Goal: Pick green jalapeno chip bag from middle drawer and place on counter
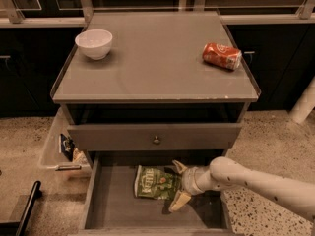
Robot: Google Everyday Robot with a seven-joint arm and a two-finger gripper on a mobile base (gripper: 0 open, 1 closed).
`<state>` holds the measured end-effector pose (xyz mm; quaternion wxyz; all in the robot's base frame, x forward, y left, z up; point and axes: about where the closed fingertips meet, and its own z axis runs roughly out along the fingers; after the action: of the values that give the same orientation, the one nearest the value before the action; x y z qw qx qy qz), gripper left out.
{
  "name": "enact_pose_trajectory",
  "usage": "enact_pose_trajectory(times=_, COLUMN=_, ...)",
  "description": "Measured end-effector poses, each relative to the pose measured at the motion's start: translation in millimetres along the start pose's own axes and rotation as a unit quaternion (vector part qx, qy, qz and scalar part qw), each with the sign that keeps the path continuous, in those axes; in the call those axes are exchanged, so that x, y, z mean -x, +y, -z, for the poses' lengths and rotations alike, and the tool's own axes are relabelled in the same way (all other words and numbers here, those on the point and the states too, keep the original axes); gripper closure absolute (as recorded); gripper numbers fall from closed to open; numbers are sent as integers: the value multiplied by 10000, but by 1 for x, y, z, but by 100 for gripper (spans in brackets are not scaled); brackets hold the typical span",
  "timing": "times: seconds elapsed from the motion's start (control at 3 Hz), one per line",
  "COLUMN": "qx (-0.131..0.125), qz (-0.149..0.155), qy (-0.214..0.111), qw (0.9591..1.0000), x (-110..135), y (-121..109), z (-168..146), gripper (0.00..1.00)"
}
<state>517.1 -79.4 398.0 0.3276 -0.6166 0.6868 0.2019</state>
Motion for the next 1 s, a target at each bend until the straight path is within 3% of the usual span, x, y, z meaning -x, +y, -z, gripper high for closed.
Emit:
enact_pose_trajectory(times=0.67, qx=-151, qz=-115, qy=-424, qw=9989, x=3, y=-7, z=-20, gripper=0)
enact_pose_trajectory(times=1.0, qx=5, qz=-270, qy=-506, qw=9984, x=-2, y=-7, z=-42, gripper=0)
